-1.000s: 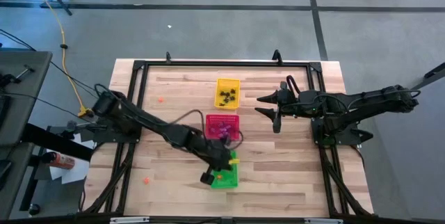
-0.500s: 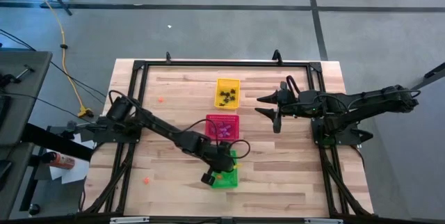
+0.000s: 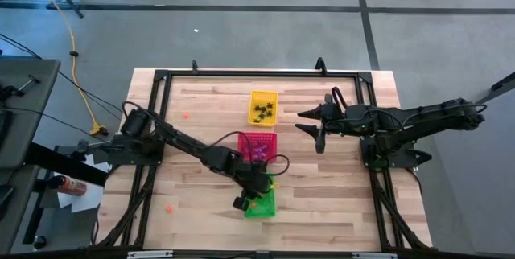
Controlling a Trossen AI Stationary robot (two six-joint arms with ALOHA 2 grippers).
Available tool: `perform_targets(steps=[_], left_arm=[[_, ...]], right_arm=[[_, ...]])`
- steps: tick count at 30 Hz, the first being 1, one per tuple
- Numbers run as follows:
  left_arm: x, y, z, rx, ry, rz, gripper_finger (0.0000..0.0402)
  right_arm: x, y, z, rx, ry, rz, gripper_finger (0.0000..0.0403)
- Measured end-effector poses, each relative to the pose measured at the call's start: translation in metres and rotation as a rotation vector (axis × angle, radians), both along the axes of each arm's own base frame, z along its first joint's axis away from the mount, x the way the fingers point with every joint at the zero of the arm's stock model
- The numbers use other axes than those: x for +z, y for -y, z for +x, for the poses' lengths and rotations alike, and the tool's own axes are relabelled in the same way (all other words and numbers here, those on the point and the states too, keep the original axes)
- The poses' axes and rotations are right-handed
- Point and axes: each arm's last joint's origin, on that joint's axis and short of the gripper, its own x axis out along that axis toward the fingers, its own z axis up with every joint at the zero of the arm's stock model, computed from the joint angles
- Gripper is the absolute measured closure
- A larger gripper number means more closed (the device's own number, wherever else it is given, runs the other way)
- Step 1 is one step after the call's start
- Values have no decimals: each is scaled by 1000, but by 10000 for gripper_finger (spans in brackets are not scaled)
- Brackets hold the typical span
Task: Sort Halloween decoration
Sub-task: Put the orange spider toy into the green bin
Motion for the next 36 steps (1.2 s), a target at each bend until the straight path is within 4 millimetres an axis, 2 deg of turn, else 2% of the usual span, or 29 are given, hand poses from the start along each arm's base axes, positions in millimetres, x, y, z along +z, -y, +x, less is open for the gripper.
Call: perform_targets(steps=[3, 7, 11, 14, 18, 23, 27, 36], left_arm=[[27, -14, -8, 49, 16, -13, 245], [75, -50, -26, 208, 91, 39, 225], [126, -84, -55, 433, 291, 22, 221], [146, -99, -80, 543, 458, 4, 222], [148, -109, -112, 624, 657, -61, 222], [118, -114, -139, 660, 729, -123, 222], [110, -114, -151, 647, 780, -142, 222], [121, -123, -161, 513, 843, -138, 225]], right_arm=[[0, 0, 0, 0, -2, 0, 231], [0, 0, 0, 1, 0, -3, 231], [0, 0, 0, 0, 6, 3, 231], [1, 0, 0, -4, 16, 23, 231], [6, -1, 1, 12, 66, 36, 231], [17, -2, 3, 50, 183, 49, 231], [23, -3, 3, 95, 243, 39, 231], [20, -3, 6, 94, 219, 36, 231]])
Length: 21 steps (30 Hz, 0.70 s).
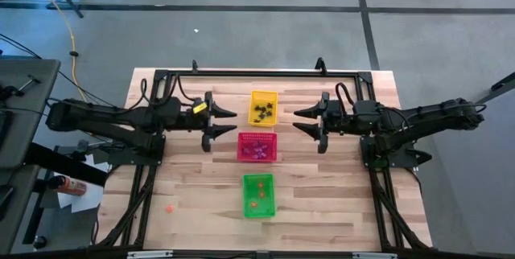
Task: Sort Halloween decoration
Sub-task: Put the orange spider toy into the green bin
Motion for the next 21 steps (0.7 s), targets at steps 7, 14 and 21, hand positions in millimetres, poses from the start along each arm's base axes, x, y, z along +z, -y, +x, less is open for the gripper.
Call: perform_targets(steps=[7, 14, 21], left_arm=[[1, -1, 0, -13, 10, -1, 225], [1, -1, 0, -13, 15, -16, 225], [1, -1, 0, -12, 13, -17, 225]], right_arm=[[-3, -1, 3, 11, -12, 27, 231], [-4, -1, 3, 11, -27, 28, 231], [-5, -1, 3, 12, -34, 27, 231]])
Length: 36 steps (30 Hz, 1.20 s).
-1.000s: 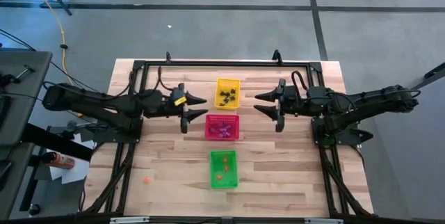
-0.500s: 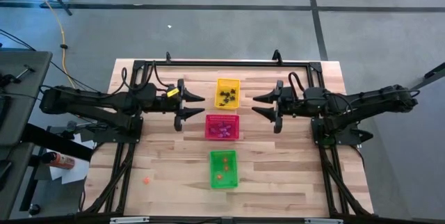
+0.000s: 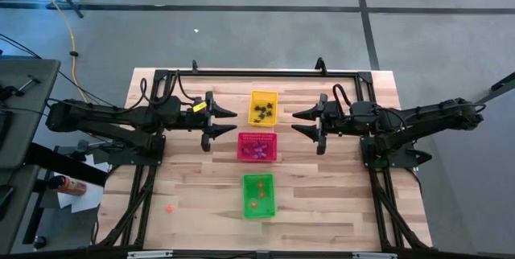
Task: Sort Halloween decoration
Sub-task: Put the orange spider toy into the green bin
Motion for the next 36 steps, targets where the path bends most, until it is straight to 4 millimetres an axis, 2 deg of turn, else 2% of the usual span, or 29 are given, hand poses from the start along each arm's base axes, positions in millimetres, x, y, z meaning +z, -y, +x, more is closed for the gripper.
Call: perform_targets(steps=[18, 25, 28, 31, 36], left_arm=[[0, 0, 0, 2, 0, 0, 225], [0, 0, 0, 5, 5, -36, 225], [1, 0, 0, 5, 8, -36, 225], [1, 0, 0, 5, 8, -45, 225], [0, 0, 0, 5, 3, -54, 225]], right_arm=[[0, 0, 0, -3, 2, 0, 231], [3, 6, -1, -169, 30, -5, 231], [1, 18, 1, -340, 45, 58, 231], [-5, 39, 6, -505, 64, 167, 231], [-29, 86, 14, -582, -59, 257, 231]])
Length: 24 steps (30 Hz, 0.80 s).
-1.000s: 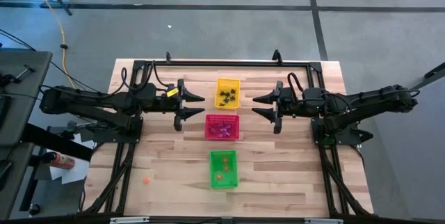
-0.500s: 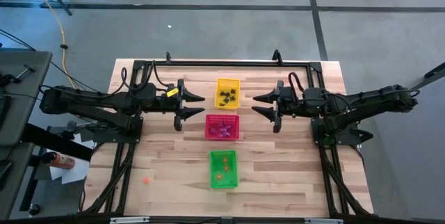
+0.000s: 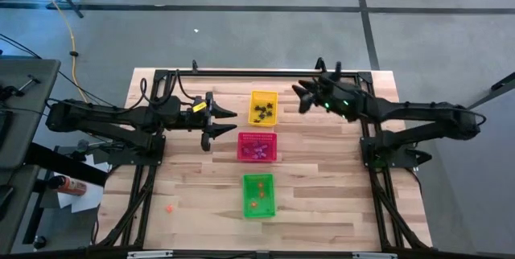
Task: Sort Halloween decoration
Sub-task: Put the orange spider toy into the green bin
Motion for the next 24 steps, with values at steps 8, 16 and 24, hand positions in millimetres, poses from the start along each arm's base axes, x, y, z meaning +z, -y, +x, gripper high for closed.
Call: perform_targets(steps=[8, 16, 24], left_arm=[[0, 0, 0, 19, 3, -53, 225], [0, -3, 0, 90, 4, -68, 225], [0, -3, 0, 90, 5, -76, 225]], right_arm=[[-71, 87, -40, -274, -334, 524, 231], [-116, 136, -70, -456, -485, 712, 231], [-154, 155, -73, -537, -534, 827, 231]])
